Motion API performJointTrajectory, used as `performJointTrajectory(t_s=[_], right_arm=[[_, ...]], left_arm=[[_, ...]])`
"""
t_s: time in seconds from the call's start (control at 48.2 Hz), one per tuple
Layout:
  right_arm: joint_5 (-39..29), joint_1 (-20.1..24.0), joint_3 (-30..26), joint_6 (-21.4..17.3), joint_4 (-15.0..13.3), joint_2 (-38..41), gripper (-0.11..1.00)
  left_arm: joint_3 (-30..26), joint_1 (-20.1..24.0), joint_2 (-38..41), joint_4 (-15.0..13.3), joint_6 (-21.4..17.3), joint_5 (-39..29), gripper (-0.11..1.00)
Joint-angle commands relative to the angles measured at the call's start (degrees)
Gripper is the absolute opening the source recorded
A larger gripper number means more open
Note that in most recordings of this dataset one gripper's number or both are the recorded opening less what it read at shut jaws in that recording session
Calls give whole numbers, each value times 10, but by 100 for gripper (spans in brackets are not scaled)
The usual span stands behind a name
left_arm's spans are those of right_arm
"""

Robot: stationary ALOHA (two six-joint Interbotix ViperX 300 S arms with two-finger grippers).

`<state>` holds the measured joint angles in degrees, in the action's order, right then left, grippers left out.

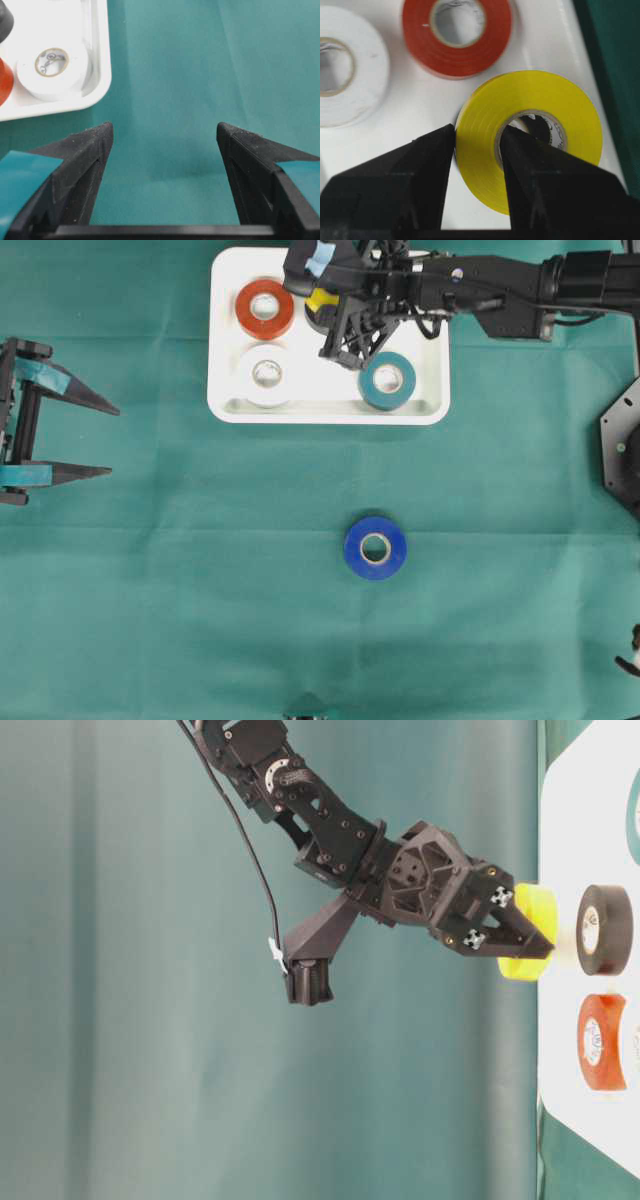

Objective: Put the tape alternately from left to right into the white case.
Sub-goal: 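Lift the yellow roll and carry it to the tray's upper right, then release the yellow roll in the tray and retract the right gripper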

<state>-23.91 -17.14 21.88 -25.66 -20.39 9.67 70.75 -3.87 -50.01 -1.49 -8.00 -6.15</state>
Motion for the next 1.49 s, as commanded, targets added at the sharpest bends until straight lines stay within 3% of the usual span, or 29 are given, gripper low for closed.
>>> performJointTrajectory(t_s=[0.0,0.518,0.83,1.099,1.203,1.348,1.389,1.472], right_arm=[[1,-9,4,1,-3,-28,2],[11,-25,141,-9,-2,-127,2],[56,-25,150,-7,-2,-121,2],[54,-25,153,-8,-2,-108,3],[54,-25,152,-8,-2,-108,21],[54,-25,152,-8,-1,-108,65],[54,-25,152,-8,-2,-108,66],[54,-25,152,-8,-2,-110,57]], left_arm=[[-10,2,1,0,0,6,80],[-11,11,2,-1,0,6,81],[-11,11,2,0,0,6,81],[-11,11,2,-1,1,6,81],[-12,11,1,-1,1,5,81],[-13,11,1,-1,1,5,81],[-13,11,2,-1,1,5,81],[-13,11,2,-1,1,5,81]])
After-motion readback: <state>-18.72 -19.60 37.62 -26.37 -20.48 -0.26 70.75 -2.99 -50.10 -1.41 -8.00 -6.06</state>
